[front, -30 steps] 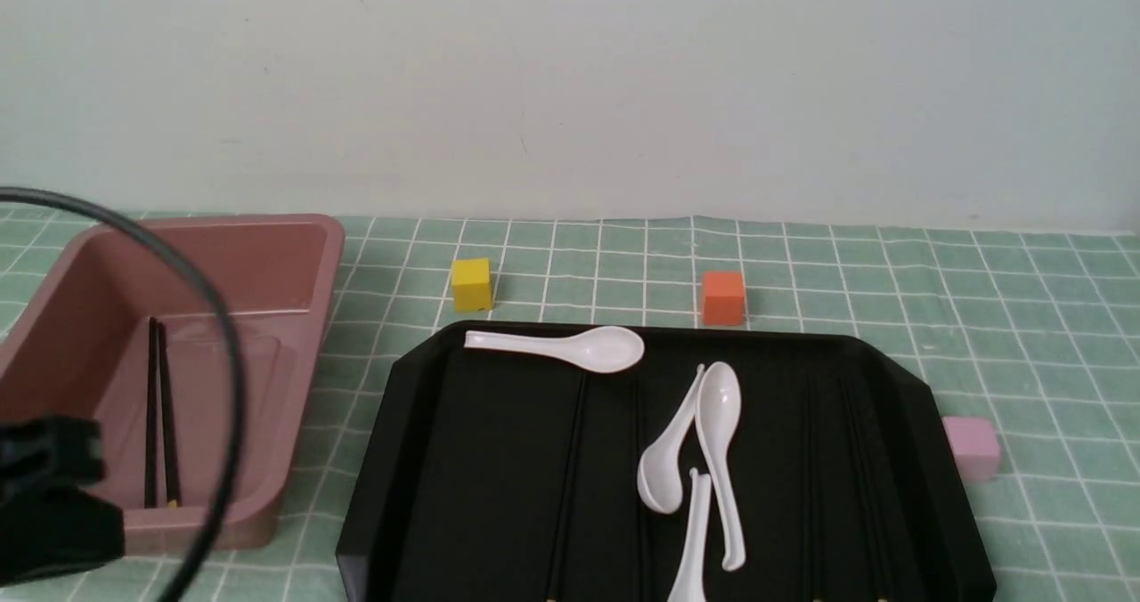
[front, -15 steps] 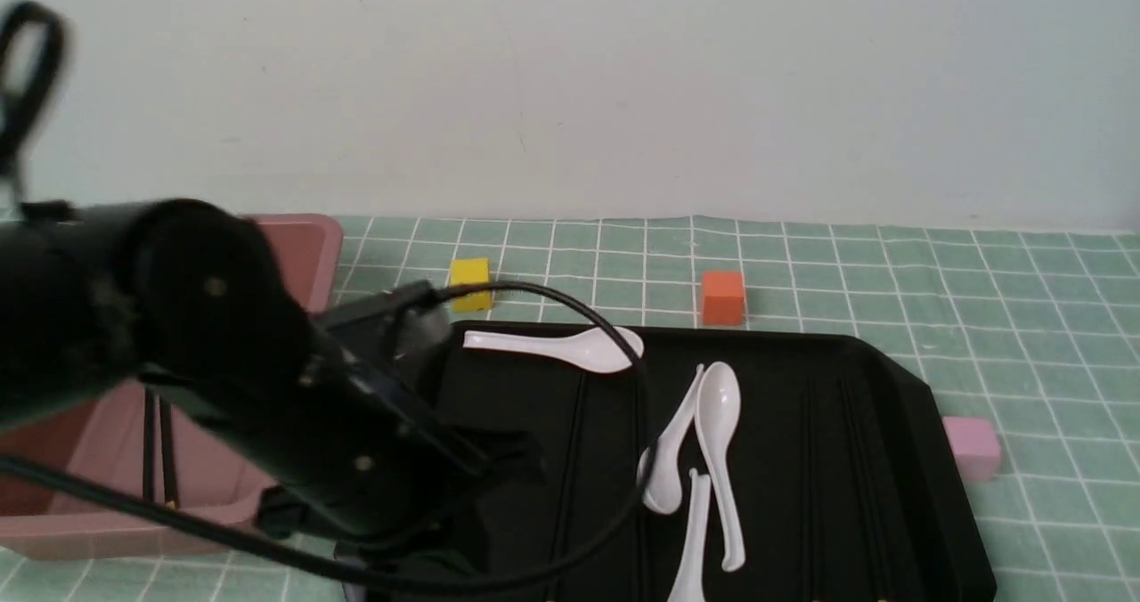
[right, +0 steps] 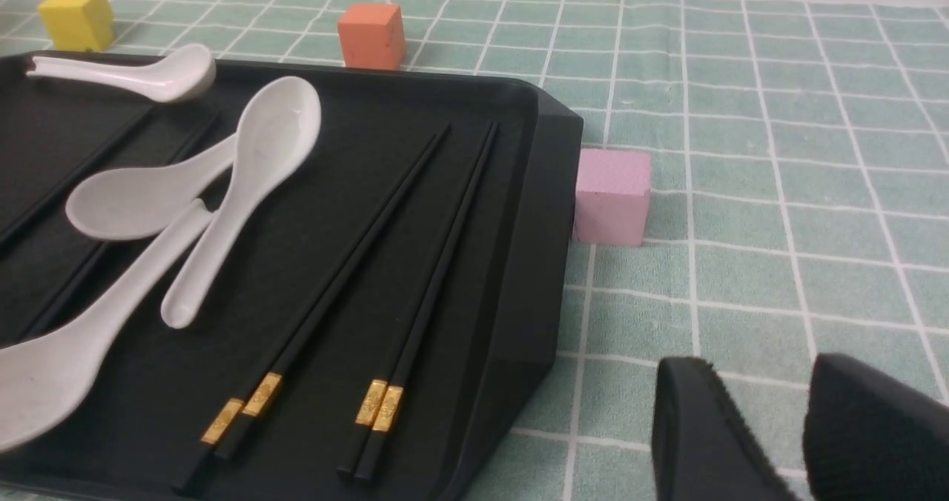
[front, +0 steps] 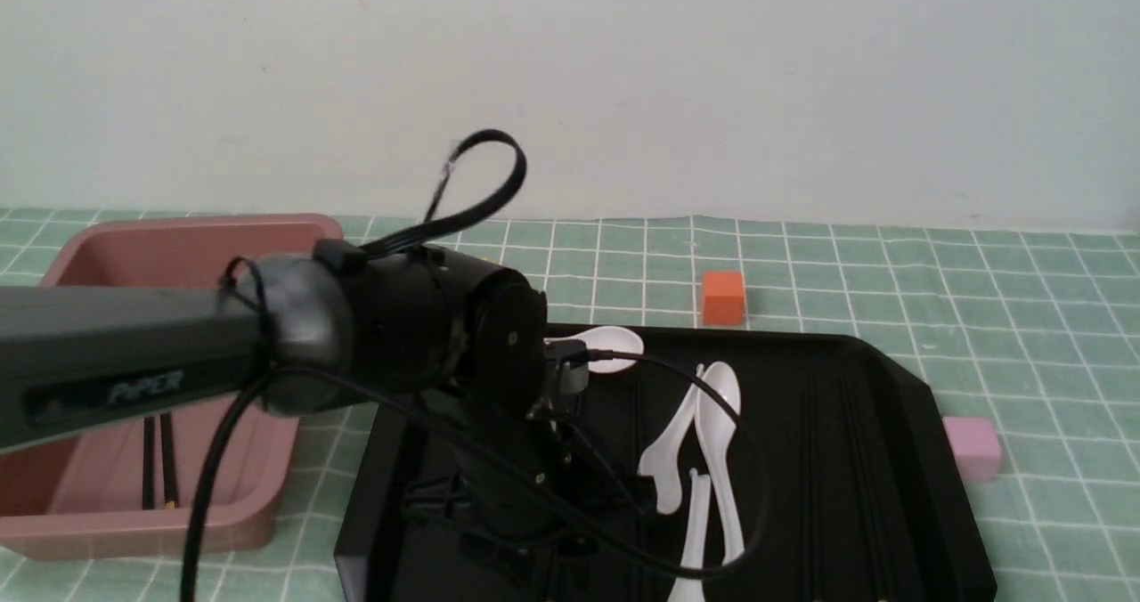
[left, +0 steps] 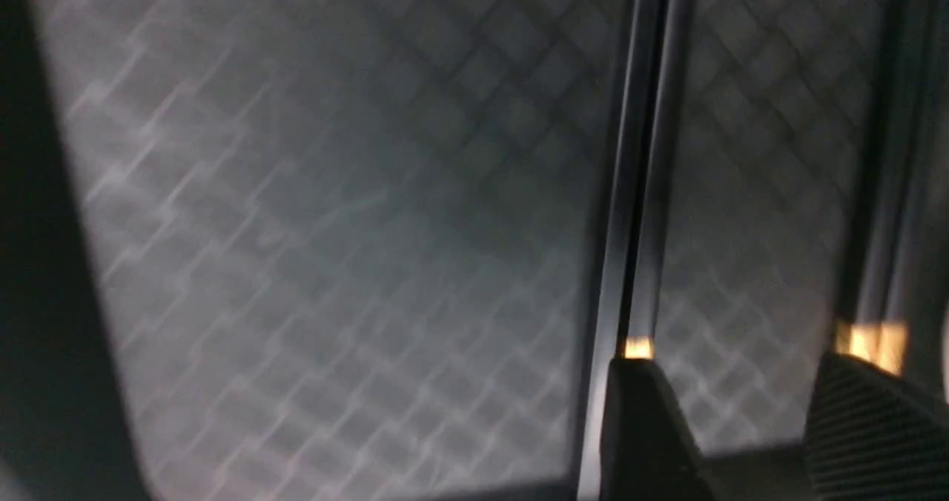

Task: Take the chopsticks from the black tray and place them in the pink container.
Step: 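Reach over to the black tray and grasp a pair of chopsticks with the left gripper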

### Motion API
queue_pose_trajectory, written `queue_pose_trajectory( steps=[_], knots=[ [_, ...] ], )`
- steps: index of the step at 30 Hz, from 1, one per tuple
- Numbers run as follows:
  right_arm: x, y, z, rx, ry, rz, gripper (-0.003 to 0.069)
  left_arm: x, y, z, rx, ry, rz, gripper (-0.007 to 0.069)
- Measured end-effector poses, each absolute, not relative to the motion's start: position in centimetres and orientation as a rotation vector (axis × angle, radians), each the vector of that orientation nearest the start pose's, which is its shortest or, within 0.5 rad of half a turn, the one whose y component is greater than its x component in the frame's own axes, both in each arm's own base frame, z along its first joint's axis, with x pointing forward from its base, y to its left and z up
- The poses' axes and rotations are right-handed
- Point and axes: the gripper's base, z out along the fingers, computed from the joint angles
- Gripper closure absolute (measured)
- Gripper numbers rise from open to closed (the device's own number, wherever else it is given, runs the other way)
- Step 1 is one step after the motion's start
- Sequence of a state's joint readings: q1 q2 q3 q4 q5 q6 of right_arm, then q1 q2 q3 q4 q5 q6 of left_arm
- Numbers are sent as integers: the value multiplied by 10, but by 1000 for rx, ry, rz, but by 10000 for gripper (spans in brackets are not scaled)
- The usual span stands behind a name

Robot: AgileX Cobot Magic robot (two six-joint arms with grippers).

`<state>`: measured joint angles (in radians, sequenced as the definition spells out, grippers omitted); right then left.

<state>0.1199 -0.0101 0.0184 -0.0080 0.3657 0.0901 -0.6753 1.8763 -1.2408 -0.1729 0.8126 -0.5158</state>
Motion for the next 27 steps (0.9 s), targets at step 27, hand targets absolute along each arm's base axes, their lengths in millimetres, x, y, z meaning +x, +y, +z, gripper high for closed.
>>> queue_pose_trajectory(
  steps=[27],
  knots=[
    [52, 6, 175, -33, 1860, 138, 419, 298, -240, 147, 0, 3050, -125, 398]
  ],
)
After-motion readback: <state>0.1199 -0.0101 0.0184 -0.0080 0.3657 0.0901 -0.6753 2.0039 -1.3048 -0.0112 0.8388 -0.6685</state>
